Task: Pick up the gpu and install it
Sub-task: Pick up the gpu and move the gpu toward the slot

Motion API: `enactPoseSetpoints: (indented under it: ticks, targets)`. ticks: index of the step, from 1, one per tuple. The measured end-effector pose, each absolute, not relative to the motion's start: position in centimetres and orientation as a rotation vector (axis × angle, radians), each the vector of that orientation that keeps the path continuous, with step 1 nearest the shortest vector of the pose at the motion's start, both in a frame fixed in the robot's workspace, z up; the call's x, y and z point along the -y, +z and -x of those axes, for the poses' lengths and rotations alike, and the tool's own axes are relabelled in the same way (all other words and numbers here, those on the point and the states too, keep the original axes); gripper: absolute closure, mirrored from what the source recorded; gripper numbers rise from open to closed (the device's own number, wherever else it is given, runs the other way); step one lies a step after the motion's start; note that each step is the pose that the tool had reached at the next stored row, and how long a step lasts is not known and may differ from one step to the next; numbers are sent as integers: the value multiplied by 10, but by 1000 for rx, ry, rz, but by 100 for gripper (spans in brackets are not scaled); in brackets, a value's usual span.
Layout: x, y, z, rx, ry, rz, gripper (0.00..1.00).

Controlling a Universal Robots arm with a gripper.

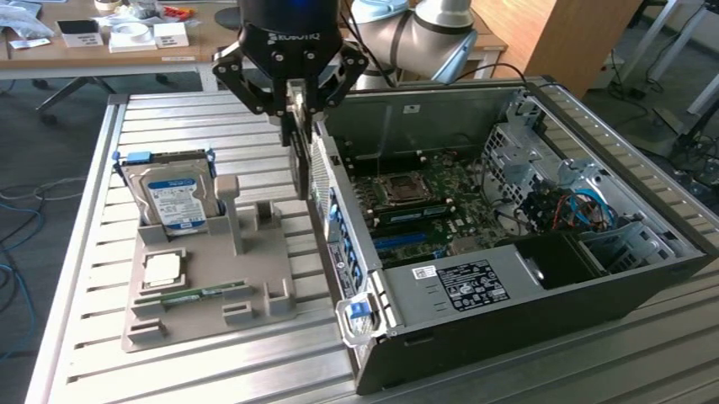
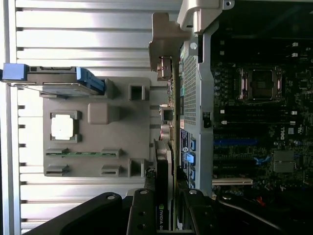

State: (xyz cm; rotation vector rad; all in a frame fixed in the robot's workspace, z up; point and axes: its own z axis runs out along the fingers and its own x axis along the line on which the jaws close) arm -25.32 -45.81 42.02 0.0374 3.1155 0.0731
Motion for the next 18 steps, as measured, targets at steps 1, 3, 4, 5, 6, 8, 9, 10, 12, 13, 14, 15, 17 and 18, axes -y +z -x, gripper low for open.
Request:
enactPoseSetpoints:
  ticks: [1,3,4,5,6,8,9,10,12,13,14,15,17,18]
  targets:
    - [458,420,251,-3116,73,-37,73]
    - [458,420,246,-3116,74,-37,73]
    - [458,420,243,-3115,74,-37,73]
    - [458,420,241,-3116,75,-37,73]
    - [458,420,238,-3115,75,-37,73]
    - [458,420,233,-3115,76,-37,73]
    - [458,420,230,-3115,77,-37,73]
    - [458,420,228,-3115,78,-37,73]
    - [458,420,222,-3115,79,-37,73]
    - [458,420,220,-3115,80,-37,73]
    - [458,420,217,-3115,81,-37,73]
    - [458,420,214,-3115,81,-37,73]
    - [458,420,209,-3115,83,-37,73]
    - [458,420,206,-3115,84,-37,73]
